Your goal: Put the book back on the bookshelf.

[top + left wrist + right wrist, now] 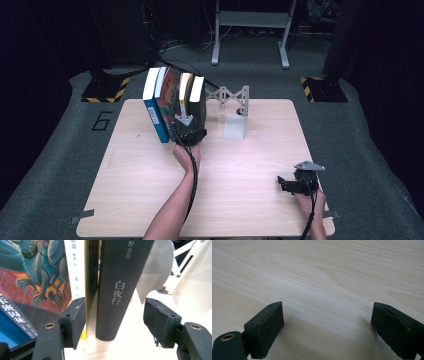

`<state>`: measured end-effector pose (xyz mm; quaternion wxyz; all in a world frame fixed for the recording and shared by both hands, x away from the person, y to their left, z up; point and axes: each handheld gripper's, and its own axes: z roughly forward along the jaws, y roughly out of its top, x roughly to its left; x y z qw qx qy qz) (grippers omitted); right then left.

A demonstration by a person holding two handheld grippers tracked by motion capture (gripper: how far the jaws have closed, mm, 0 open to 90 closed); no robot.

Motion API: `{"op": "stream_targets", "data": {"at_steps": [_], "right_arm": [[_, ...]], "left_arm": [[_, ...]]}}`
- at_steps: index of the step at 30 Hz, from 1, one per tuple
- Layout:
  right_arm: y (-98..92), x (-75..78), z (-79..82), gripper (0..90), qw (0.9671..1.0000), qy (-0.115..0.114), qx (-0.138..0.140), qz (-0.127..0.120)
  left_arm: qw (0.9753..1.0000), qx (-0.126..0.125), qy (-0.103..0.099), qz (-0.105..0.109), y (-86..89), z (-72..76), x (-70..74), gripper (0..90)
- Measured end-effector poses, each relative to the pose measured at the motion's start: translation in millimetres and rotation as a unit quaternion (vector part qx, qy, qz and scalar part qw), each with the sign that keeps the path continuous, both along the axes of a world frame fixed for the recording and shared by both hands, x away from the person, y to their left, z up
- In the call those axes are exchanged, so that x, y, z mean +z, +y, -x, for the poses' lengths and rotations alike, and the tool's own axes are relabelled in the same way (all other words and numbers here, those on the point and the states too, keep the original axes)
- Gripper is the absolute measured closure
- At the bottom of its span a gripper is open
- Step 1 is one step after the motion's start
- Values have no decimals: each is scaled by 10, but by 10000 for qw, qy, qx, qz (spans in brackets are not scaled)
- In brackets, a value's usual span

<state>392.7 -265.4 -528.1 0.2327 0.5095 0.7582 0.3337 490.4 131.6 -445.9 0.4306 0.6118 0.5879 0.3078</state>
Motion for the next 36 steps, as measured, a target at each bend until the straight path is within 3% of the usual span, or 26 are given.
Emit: {"op": "stream_targets", "data": {"at_steps": [4, 8, 11, 15, 19, 23, 28, 30, 31, 33, 36], "right_arm": [[0, 0, 0, 102, 10000, 17, -5, -16], [-3, 0, -5, 101, 10000, 65, -17, -26], [-7, -1, -7, 98, 10000, 72, -2, -34], [-7, -2, -12, 95, 10000, 79, -14, -55], [-7, -2, -12, 92, 9999, 84, -24, -60], [-4, -3, -14, 91, 9999, 81, -38, -57], [-4, -3, -14, 88, 9999, 82, -47, -77], [1, -3, -16, 83, 9999, 102, -54, -76], [-1, -4, -17, 82, 9999, 100, -40, -76], [-1, -5, -19, 74, 9999, 101, -19, -89], [1, -5, -21, 65, 9999, 124, 4, -72]], "left_arm": [[9997, -247, -26, 84, 62, 102, 4, 266], [9981, -585, 164, 141, 149, 186, 2, 198], [9956, -884, 291, -50, 226, 284, -9, 156], [9938, -1070, 288, -62, 344, 438, -19, 142], [9905, -1281, 447, -211, 471, 564, -11, 107], [9860, -1516, 580, -381, 614, 725, -34, 71], [9824, -1591, 805, -549, 842, 898, -136, 44], [9780, -1652, 1081, -669, 957, 957, -196, 30], [9740, -1723, 1252, -769, 1014, 979, -237, 16], [9700, -1710, 1455, -931, 1120, 1034, -337, 2], [9691, -1578, 1651, -931, 1310, 1112, -491, 2]]}}
